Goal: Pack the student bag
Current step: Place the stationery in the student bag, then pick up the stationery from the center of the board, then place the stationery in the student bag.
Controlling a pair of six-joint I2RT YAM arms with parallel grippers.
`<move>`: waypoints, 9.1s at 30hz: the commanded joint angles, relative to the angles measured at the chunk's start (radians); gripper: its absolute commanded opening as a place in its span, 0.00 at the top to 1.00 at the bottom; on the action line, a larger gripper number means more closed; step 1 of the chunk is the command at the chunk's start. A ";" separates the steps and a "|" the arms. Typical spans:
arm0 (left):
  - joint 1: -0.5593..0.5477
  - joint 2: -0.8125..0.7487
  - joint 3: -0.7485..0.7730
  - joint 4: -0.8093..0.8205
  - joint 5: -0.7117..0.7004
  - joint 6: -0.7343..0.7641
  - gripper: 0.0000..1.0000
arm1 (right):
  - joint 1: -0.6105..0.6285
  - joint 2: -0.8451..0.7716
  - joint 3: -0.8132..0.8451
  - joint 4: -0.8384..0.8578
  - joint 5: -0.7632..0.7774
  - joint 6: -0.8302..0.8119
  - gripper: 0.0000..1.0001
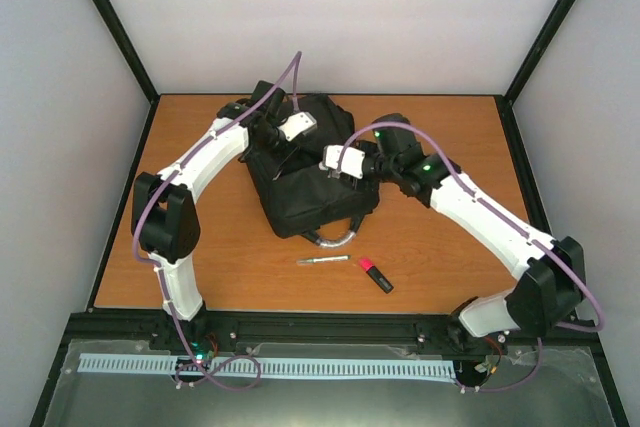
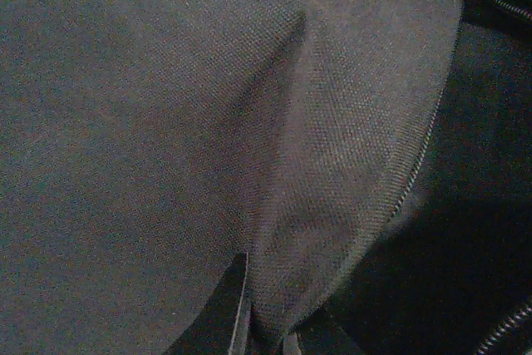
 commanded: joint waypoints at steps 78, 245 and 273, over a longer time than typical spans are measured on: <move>-0.002 -0.017 0.088 -0.105 0.146 0.053 0.98 | 0.153 0.368 0.041 0.219 0.214 -0.013 0.97; -0.023 0.074 0.176 -0.135 0.130 -0.026 0.99 | -0.338 0.410 0.416 -0.732 -0.474 0.436 0.83; -0.023 0.121 0.325 -0.137 0.140 -0.029 0.99 | -0.054 0.481 0.276 -0.618 -0.179 0.721 0.88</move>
